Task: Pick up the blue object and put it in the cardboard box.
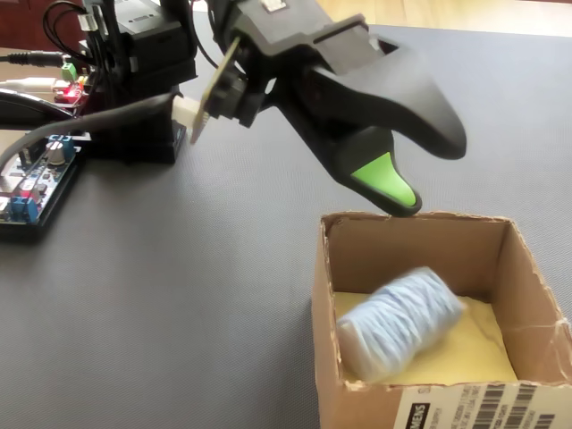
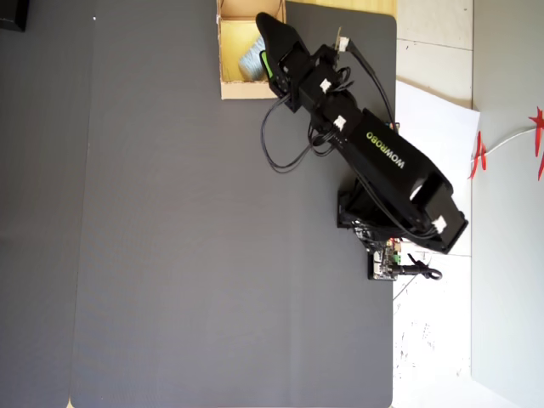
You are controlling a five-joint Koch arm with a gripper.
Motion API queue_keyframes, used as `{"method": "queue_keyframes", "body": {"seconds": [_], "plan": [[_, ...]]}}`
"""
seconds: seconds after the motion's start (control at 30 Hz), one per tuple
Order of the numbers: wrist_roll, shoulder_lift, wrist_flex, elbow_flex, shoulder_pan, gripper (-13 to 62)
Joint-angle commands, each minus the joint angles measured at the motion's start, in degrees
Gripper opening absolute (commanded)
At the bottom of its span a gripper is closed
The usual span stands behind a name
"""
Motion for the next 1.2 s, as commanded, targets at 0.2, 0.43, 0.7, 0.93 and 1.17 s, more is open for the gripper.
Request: {"method": "queue_keyframes", "body": {"seconds": [0.2,0.43,0.7,0.93,1.17], "plan": [[2.5,8.4,-2.0,0.0,-8.4,33.7],[2.5,15.1,-2.2,6.5,-19.5,33.7],[2.3,21.4,-2.5,14.2,-32.1,34.4],[2.5,27.2,-2.5,23.8,-40.7,34.5],[2.5,30.1,-2.7,33.7,-45.1,34.5]]}}
